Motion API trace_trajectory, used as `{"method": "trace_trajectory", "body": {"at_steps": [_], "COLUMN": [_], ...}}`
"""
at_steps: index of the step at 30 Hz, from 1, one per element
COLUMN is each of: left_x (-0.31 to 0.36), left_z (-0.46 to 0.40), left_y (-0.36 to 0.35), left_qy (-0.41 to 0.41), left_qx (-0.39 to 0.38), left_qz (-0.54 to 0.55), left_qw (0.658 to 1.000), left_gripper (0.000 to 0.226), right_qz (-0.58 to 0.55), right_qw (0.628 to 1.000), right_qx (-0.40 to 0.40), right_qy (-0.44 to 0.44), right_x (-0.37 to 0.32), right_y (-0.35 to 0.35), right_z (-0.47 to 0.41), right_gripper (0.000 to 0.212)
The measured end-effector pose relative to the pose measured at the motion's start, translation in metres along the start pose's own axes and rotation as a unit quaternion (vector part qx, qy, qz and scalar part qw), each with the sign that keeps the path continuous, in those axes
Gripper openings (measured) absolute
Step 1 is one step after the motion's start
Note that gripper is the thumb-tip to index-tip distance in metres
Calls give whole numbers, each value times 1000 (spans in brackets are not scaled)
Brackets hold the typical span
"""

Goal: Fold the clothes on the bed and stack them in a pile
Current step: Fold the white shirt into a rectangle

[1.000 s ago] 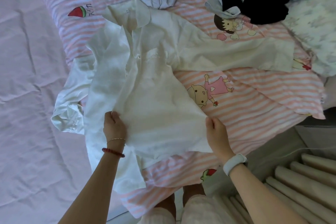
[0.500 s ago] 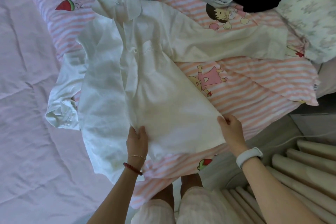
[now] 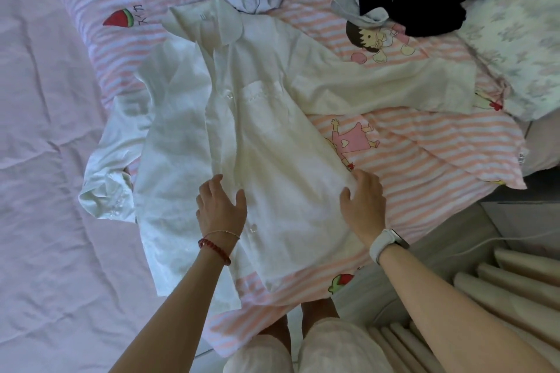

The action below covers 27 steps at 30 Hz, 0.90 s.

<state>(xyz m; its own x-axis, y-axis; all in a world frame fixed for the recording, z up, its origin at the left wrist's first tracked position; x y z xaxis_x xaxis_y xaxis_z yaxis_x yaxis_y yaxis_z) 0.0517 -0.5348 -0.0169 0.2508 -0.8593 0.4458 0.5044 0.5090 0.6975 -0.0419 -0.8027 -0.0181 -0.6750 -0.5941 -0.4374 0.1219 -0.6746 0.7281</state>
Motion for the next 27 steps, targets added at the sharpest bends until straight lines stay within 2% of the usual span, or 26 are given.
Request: {"method": "trace_trajectory", "body": {"at_steps": [5, 10, 13, 16, 18, 21, 23, 25, 27], "left_x": [36, 95, 130, 147, 147, 140, 138, 146, 164], "left_z": [-44, -96, -122, -147, -161, -179, -186, -187, -186], "left_y": [26, 41, 26, -4, -22, -36, -40, -37, -20], "left_qy": [-65, -156, -219, -240, -217, -172, -162, -187, -245], "left_qx": [3, 29, 0, -52, -70, -103, -127, -117, -66], "left_qz": [-25, -124, -155, -204, -260, -302, -312, -303, -226], "left_qw": [998, 979, 963, 948, 938, 932, 928, 927, 940], "left_gripper": [45, 44, 49, 57, 60, 64, 66, 66, 53], "right_qz": [27, 122, 252, 361, 347, 239, 204, 199, 174], "right_qw": [997, 981, 949, 899, 899, 941, 950, 946, 950], "right_qx": [-3, 37, -18, -72, -56, 25, 74, 84, 78], "right_qy": [74, 145, 189, 239, 262, 239, 226, 241, 248], "right_x": [-62, -102, -114, -107, -99, -85, -85, -94, -105], "right_y": [9, 37, 34, 28, 42, 91, 111, 114, 111], "right_z": [-40, -101, -144, -176, -190, -210, -217, -220, -224], "right_gripper": [35, 41, 55, 56, 53, 42, 38, 26, 15]}}
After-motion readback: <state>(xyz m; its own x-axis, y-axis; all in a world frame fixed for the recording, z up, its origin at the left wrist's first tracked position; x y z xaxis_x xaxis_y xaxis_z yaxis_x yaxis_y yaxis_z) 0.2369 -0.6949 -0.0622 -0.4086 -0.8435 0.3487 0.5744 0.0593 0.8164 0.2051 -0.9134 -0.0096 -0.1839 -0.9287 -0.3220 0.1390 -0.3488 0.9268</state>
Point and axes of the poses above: each hand's wrist, its own z-axis away from the middle knuckle, its own y-axis out of the back of the hand, x = y × z, the point moved 8 cm from there along -z, towards the middle knuckle, and after that the axes turned 12 degrees about -x, right-handed, at the moved point
